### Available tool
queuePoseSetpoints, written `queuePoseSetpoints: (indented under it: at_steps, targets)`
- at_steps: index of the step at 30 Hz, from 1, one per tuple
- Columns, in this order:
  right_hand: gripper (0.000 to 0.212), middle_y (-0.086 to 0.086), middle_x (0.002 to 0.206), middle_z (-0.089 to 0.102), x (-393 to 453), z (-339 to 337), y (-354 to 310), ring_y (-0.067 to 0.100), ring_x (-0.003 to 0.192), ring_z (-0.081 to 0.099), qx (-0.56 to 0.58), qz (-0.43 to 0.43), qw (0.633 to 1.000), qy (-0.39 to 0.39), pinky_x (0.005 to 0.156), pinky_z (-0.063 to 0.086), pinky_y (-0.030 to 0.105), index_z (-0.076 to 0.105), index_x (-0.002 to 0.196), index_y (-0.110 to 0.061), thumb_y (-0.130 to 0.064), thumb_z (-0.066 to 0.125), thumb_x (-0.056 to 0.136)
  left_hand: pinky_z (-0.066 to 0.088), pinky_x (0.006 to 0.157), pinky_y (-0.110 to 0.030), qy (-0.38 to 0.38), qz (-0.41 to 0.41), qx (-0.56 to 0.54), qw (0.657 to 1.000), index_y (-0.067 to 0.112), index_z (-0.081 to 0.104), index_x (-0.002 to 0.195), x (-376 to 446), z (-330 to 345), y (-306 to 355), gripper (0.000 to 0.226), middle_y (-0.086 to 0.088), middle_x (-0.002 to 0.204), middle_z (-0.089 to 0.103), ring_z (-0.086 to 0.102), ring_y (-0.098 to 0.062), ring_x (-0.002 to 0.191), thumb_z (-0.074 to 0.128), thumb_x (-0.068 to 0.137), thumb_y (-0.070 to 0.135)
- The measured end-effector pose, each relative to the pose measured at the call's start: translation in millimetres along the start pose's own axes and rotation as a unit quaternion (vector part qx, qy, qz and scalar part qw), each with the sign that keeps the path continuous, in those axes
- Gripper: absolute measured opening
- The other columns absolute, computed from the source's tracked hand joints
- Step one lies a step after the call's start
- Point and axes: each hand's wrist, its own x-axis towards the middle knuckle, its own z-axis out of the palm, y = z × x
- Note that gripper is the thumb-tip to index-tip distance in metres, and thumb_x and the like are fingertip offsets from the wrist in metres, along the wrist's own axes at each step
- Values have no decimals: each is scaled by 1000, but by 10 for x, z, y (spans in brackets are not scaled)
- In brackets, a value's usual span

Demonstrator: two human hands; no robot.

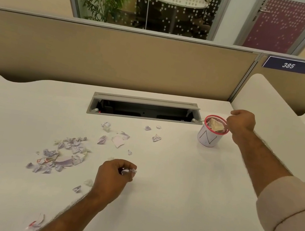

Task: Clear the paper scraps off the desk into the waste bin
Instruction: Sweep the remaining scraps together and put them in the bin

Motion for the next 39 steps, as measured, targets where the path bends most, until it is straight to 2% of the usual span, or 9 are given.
queuePoseSetpoints:
  at_steps: [4, 7, 12, 18, 22, 24, 29, 35, 39]
  targets:
    - [24, 15, 87, 68, -472, -14, 109, 26, 73, 67, 99, -14, 995, 3, 74, 56, 41, 69, 85, -9, 7, 55, 76, 46, 61, -8, 22, 3, -41, 999, 24, 74, 77, -29, -12, 57, 15, 6, 70, 74, 71, -13, 68, 75, 81, 9]
    - [19, 10, 70, 61, -1157, 86, 261, 11, 48, 58, 250, 42, 956, -145, 55, 50, 29, 64, 74, -12, 4, 56, 83, 45, 61, -6, 23, 14, -65, 998, 23, 74, 79, -54, 35, 129, 13, 4, 68, 74, 71, -13, 67, 78, 80, 11]
    - [26, 11, 76, 65, -2192, 326, 541, 20, 63, 60, 356, 212, 844, -339, 59, 50, 27, 63, 89, -5, -21, 46, 98, 57, 68, -20, 18, 50, -96, 994, 23, 75, 90, -121, 168, 248, 26, 4, 80, 74, 67, -8, 67, 82, 73, 5]
    - [33, 19, 98, 70, -2705, 464, 639, 30, 90, 68, 493, 380, 694, -362, 76, 56, 38, 65, 102, 2, -27, 49, 97, 47, 72, -7, -9, 103, -11, 995, 27, 73, 101, -230, 328, 217, 34, 16, 82, 73, 66, 5, 81, 74, 76, 3]
    - [32, 19, 113, 62, -2715, 507, 718, 31, 107, 60, 537, 424, 641, -348, 101, 45, 38, 56, 116, 0, -24, 50, 97, 42, 73, -3, -34, 187, 101, 977, 31, 75, 91, -280, 374, 196, 26, 22, 88, 71, 62, 7, 90, 75, 74, 12]
    - [27, 19, 102, 61, -2670, 519, 747, 30, 93, 59, 531, 426, 644, -349, 98, 45, 34, 57, 108, 0, -23, 50, 96, 39, 77, -4, -30, 218, 131, 967, 36, 73, 95, -273, 335, 133, 26, 24, 95, 66, 57, 3, 96, 75, 74, 20]
    - [29, 16, 71, 58, -2516, 532, 770, 24, 64, 53, 494, 424, 676, -345, 46, 45, 23, 58, 88, 0, -24, 45, 98, 37, 95, -22, 62, 214, 233, 947, 30, 69, 109, -192, 95, -213, 30, 12, 118, 57, 49, -13, 115, 75, 80, 25]
    - [32, 15, 77, 57, -2278, 476, 820, 24, 68, 54, 484, 409, 700, -328, 42, 45, 17, 59, 87, 0, -25, 42, 99, 23, 116, -47, 48, 24, 405, 913, 31, 39, 146, -119, -161, -635, 47, -1, 161, 18, 10, -31, 148, 45, 99, 36]
    - [34, 15, 77, 55, -2085, 398, 831, 23, 69, 53, 485, 400, 711, -314, 41, 44, 17, 58, 87, -1, -26, 40, 100, 35, 111, -36, 65, 78, 342, 934, 13, 59, 132, -203, -159, -808, 38, -4, 143, 47, 35, -24, 135, 43, 98, 7]
